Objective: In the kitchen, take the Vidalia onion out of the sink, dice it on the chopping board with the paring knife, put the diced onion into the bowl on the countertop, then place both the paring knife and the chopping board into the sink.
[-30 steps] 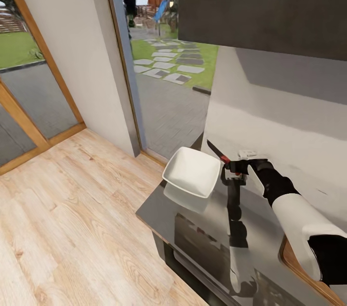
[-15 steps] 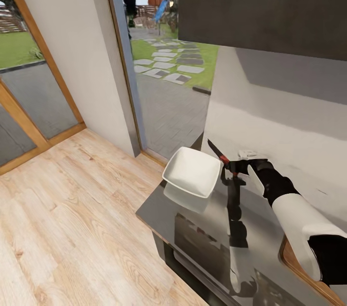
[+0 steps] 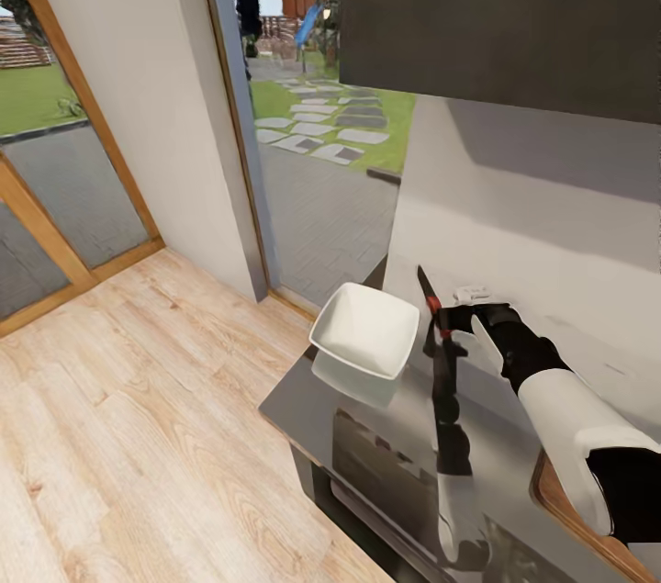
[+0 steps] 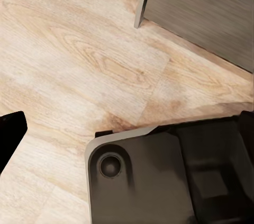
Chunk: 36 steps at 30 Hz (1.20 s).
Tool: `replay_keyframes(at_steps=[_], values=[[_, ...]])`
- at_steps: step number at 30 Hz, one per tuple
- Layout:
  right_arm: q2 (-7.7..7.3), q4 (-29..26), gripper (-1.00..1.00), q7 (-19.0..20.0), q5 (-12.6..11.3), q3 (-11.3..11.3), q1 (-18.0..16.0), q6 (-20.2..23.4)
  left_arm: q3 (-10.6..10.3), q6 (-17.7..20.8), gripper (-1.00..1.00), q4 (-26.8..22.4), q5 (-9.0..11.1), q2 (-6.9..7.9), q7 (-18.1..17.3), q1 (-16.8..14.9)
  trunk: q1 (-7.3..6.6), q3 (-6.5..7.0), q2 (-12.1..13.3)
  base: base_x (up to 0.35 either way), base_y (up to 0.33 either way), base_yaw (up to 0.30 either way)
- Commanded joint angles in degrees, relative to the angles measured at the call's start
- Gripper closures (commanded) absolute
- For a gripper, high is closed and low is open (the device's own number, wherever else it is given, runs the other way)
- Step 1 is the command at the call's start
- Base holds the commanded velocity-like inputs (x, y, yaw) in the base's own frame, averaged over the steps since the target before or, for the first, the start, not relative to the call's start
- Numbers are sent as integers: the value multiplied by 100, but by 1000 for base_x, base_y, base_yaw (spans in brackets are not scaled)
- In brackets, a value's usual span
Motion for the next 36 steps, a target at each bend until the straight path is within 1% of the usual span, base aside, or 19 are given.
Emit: replay_keyframes(at_steps=[1,19,24,36], values=[[-8,-8,100,-17,-55,33,-4,28,-32,-8,-100,-8,60,8,7,0,4,0,-10,0,0,0],[-7,-12,100,-25,-47,33,-4,28,-32,-9,-100,-8,51,8,6,0,4,163,-10,-12,0,0],[-8,-14,100,-30,-46,33,-4,33,-32,-9,-100,-8,51,8,8,0,4,208,-10,-250,0,0],[-9,-19,100,-33,-46,33,-4,36,-32,-8,-100,-8,51,8,8,0,4,316,-10,-330,0,0]])
